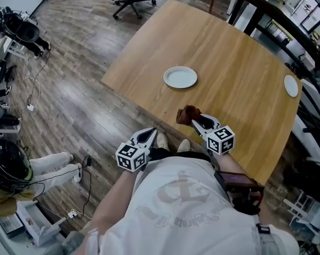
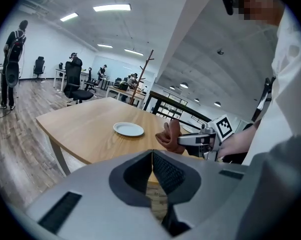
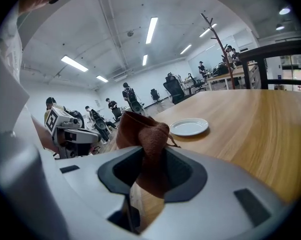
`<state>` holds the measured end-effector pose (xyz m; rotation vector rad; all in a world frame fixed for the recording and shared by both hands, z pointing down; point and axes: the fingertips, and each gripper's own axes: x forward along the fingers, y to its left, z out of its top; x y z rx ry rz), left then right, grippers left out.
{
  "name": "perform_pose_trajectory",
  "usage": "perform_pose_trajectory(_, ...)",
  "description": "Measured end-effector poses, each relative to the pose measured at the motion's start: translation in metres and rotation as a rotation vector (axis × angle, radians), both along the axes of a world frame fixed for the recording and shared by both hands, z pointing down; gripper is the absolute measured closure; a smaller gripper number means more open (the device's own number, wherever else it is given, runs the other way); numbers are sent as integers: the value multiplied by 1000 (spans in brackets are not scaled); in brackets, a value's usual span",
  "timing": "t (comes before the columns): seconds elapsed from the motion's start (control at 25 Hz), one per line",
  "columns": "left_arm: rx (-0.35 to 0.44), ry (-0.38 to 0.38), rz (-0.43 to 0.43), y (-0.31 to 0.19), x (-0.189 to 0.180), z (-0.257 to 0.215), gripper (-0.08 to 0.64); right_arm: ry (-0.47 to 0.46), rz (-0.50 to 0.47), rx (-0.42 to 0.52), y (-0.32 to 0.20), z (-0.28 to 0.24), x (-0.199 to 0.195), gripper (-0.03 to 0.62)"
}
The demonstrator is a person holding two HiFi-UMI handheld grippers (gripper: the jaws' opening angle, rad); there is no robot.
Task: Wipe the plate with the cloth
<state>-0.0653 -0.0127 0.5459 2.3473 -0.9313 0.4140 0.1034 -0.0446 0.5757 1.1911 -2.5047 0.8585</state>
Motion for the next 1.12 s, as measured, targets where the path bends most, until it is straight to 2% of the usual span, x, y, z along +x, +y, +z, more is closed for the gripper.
perform_pose_trajectory(0.16, -2, 8, 1, -24, 0, 2, 546, 21, 36, -19, -17, 5, 10, 465)
perform_pose_trajectory(0.4, -5, 29, 77, -60, 17, 12, 546, 52, 85, -64, -37, 14, 22, 465)
perform_pose_trajectory(0.56, 5, 62, 97, -90, 29, 10, 547, 88, 100, -105, -54, 22, 36, 465)
perform_pose_trajectory(0.96, -61, 91, 75, -115, 8, 37, 547, 187, 70, -153, -100, 44, 34, 465)
perform_pose_trajectory(1.12, -92, 96, 74, -117, 4, 47, 546, 219, 120, -190, -117, 60, 46, 465)
